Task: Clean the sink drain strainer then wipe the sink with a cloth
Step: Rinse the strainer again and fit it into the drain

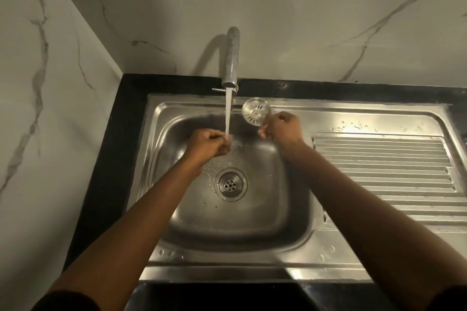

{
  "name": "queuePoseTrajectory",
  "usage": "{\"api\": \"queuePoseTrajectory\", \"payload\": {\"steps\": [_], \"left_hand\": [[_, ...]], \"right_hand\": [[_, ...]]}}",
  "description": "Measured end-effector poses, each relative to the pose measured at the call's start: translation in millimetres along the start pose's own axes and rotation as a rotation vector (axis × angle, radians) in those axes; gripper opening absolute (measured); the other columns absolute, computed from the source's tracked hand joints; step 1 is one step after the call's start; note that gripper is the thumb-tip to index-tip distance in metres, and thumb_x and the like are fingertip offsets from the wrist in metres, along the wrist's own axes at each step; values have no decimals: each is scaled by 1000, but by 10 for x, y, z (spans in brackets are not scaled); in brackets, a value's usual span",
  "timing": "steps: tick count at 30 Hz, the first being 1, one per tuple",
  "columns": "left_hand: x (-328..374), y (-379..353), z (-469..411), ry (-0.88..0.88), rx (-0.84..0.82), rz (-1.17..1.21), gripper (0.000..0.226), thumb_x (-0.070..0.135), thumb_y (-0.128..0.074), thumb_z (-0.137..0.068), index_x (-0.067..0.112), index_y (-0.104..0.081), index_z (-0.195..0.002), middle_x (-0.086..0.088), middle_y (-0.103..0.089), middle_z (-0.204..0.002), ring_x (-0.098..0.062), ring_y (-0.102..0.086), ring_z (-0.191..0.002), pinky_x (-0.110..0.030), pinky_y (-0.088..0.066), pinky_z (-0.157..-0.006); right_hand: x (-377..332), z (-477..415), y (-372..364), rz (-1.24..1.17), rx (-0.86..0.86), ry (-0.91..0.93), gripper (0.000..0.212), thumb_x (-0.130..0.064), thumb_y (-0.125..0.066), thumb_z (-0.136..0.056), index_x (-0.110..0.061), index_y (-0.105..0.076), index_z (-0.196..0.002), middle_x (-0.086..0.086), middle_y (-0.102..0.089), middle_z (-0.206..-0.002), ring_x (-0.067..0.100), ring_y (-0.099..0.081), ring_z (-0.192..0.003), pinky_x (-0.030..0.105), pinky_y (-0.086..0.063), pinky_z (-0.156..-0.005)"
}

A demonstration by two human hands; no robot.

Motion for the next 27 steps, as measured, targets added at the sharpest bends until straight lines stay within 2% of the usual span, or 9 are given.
{"api": "queuePoseTrajectory", "payload": {"steps": [3, 6, 10, 12, 15, 18, 21, 27], "left_hand": [[-26, 33, 40, 21, 27, 37, 19, 11, -64, -104, -1, -75, -115, -23, -79, -101, -24, -78, -78, -23, -64, -66], [-63, 111, 77, 54, 78, 89, 20, 17, -64, -105, 1, -74, -111, -23, -79, -98, -27, -78, -77, -28, -65, -65], [-134, 184, 149, 45, 85, 36, 12, 5, -66, -100, 0, -77, -104, -26, -79, -96, -33, -77, -80, -42, -67, -79], [-179, 175, 207, 56, 69, 52, 13, 2, -66, -100, -2, -77, -105, -26, -80, -94, -33, -78, -77, -41, -68, -76], [-268, 173, 287, 97, 70, 116, 15, 3, -69, -97, -6, -76, -106, -27, -79, -89, -30, -77, -69, -36, -68, -67], [-351, 176, 356, 128, 77, 203, 16, 3, -70, -95, -10, -75, -103, -27, -76, -85, -30, -76, -66, -32, -66, -62], [-376, 179, 381, 127, 76, 248, 16, 6, -72, -95, -9, -75, -100, -25, -76, -84, -31, -77, -68, -31, -65, -62], [-298, 166, 389, 75, 89, 320, 8, 6, -73, -96, 0, -78, -98, -29, -76, -91, -35, -76, -77, -33, -67, -67]], "right_hand": [[183, 304, -278, 144, -166, 50, 10, -10, -74, -94, -7, -64, -94, 7, -78, -74, 26, -79, -65, 32, -63, -57], [212, 433, -446, 222, -207, 96, 16, -9, -73, -92, -9, -60, -84, 8, -76, -69, 27, -79, -63, 35, -63, -58], [33, 528, -551, 410, -266, 179, 14, -12, -72, -94, -10, -60, -87, 2, -76, -64, 21, -78, -60, 32, -63, -56], [-115, 592, -607, 557, -313, 282, 11, -14, -70, -93, -12, -61, -87, 3, -76, -65, 17, -77, -60, 30, -63, -57], [-344, 676, -671, 729, -317, 455, 7, -15, -71, -91, -16, -65, -88, 4, -75, -71, 14, -76, -65, 31, -64, -66], [-509, 732, -753, 802, -321, 566, 8, -14, -70, -91, -20, -67, -87, -5, -72, -76, 6, -70, -64, 20, -56, -63], [-609, 748, -829, 874, -305, 638, 6, -15, -69, -91, -19, -73, -92, -5, -70, -78, 2, -64, -67, 16, -44, -58], [-720, 764, -803, 837, -300, 668, 17, -10, -71, -89, -18, -81, -99, -2, -79, -92, 6, -71, -77, 12, -51, -66]]}}
Point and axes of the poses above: each hand's wrist, its own z-axis away from the middle knuckle, its own y-axis out of the back of the hand, x = y × z, the point moved 7 cm from there along -z, towards the middle knuckle
